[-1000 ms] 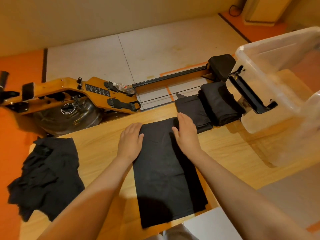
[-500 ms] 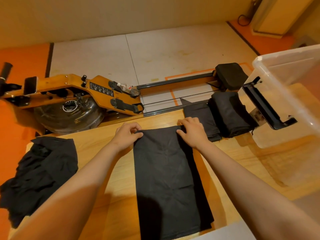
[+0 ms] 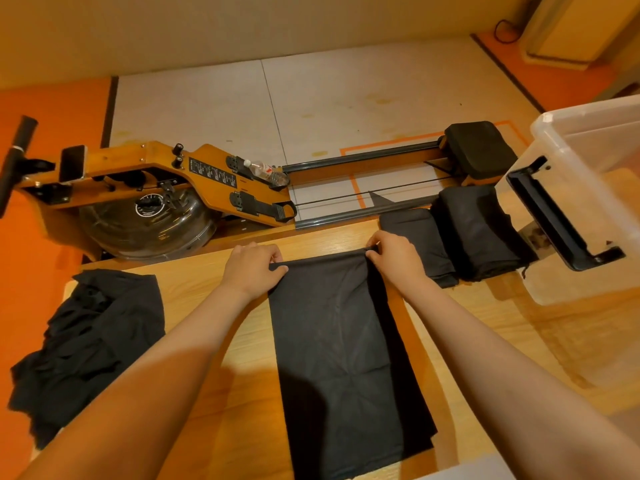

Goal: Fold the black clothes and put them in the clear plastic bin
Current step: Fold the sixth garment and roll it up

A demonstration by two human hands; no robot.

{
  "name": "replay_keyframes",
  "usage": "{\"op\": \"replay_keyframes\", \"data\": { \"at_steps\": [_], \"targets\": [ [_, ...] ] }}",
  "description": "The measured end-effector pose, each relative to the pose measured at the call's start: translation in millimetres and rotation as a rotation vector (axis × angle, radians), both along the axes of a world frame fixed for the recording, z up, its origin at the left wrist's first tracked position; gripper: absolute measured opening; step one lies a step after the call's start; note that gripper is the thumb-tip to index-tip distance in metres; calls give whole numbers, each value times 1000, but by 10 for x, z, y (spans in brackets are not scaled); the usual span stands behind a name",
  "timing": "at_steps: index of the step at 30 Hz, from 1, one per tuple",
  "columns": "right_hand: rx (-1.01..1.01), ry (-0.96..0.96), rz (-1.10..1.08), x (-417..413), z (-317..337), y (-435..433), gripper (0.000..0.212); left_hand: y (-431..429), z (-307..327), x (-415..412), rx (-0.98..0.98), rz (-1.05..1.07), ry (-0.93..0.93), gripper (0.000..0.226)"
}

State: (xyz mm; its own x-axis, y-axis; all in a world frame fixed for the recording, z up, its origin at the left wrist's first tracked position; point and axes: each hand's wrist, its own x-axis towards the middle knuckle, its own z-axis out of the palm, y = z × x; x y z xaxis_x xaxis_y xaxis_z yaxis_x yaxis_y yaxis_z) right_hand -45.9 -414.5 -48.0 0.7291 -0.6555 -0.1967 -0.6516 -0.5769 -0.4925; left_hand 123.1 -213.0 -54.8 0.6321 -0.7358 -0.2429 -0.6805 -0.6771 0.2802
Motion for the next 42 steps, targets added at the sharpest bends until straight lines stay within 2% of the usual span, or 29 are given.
{"op": "replay_keyframes", "data": {
  "at_steps": [6,10,14,17,21,27,31,34,42],
  "targets": [
    [-58,37,5,66,-76,29,19,-20,-8,-75,-45,43,-6,18],
    [89,-119,-67,-60,-68,89,36,50,-31,-354,-137,68,-133,46],
    [210,-163,-107,-233,-24,165,48,28,-57,-880,-190,-121,-113,59],
    [233,-146,-102,-307,18,184,53,-65,-136,-1150,-94,-262,-76,65],
    [307,-79,-108,-325,65,160,57,-102,-254,-1217,-10,-335,-64,65],
    [314,101,-101,-377,118,225,54,-92,-312,-1170,-25,-362,-36,79],
    [263,252,-78,-673,122,412,41,-100,-295,-1149,-26,-346,15,72],
    [305,270,-113,-1003,100,577,35,-131,-243,-1163,-13,-321,58,63],
    [431,287,-190,-1652,96,977,27,-176,-196,-1226,78,-299,55,65]
  ]
}}
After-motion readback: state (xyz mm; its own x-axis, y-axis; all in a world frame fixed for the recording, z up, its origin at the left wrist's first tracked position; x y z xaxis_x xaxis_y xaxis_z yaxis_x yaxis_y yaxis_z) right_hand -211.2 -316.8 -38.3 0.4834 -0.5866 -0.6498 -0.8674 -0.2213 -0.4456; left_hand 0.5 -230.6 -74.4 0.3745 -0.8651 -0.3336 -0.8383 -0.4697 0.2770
